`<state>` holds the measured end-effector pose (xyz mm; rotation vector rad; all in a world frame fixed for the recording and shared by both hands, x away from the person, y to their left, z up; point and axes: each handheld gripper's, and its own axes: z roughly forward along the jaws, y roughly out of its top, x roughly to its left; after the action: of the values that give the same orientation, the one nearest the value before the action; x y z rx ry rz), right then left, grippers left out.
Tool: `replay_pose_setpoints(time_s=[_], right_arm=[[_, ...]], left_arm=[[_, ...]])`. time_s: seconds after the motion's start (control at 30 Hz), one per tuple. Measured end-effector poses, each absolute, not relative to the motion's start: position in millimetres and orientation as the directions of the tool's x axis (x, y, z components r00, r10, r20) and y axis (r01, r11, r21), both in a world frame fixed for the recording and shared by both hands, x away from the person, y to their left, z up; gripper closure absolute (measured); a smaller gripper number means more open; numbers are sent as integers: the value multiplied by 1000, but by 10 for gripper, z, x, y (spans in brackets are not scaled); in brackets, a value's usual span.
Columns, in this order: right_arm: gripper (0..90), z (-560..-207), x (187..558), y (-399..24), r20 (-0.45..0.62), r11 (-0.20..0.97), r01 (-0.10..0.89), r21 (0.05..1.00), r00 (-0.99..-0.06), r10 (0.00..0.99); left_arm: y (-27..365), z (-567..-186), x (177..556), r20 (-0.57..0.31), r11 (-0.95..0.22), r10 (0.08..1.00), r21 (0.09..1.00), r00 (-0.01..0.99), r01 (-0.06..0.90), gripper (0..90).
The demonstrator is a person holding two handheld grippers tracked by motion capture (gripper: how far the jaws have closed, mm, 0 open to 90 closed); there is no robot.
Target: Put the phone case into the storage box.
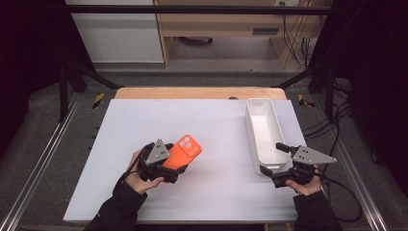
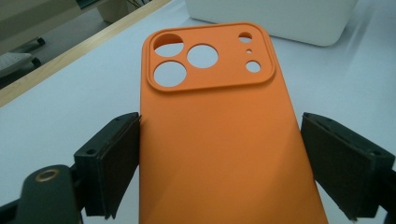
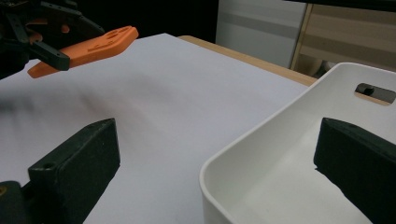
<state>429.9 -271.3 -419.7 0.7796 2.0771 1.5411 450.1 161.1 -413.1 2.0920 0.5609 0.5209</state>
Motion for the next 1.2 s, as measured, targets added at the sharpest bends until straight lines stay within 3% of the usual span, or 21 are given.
replay_pose_setpoints(time_s=[1.2], right_arm=[[12,-4045,4211,-2232,-159,414,78,907,-846,508]], left_arm=[[1277,-4142,4266,237,-590,406,805,883,56,134]])
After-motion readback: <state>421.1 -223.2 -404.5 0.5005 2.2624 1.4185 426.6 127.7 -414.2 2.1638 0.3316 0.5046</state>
